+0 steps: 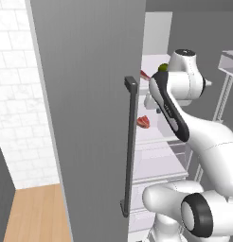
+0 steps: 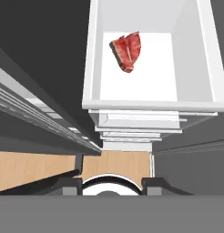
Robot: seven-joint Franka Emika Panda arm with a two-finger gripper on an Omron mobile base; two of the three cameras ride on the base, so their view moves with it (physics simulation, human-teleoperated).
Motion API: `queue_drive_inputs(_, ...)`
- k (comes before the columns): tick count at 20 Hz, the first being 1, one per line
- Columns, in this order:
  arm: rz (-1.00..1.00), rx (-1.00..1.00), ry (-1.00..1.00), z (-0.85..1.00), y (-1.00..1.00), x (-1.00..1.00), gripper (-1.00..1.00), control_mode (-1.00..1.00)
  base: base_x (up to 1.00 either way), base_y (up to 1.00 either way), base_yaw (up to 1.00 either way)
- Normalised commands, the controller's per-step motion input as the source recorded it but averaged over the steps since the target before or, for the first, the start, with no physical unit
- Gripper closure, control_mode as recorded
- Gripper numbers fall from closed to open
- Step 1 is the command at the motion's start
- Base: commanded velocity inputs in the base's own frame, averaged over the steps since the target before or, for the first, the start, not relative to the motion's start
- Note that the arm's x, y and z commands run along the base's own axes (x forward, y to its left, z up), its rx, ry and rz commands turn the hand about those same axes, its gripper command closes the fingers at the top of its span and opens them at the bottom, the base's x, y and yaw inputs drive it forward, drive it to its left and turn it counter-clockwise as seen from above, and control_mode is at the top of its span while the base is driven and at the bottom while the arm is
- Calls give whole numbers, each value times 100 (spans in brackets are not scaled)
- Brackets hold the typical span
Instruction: Place one lime and one steak in each tupperware on the nearby counter, to pack two identical lunches.
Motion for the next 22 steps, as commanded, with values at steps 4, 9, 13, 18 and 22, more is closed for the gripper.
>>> queue_drive_inputs(4,0,1,-4,-3,-13,-28,-100,-100,0,0,0)
queue_drive_inputs(9,0,1,0,-16,-23,-20,-100,-100,0,0,0)
queue_drive_inputs(13,1,0,-13,-1,-5,-5,-100,-100,0,0,0)
queue_drive_inputs(18,1,0,-29,6,-2,0,-100,-100,0,0,0)
queue_drive_inputs(22,3,0,-17,-15,-8,-4,-100,-100,0,0,0)
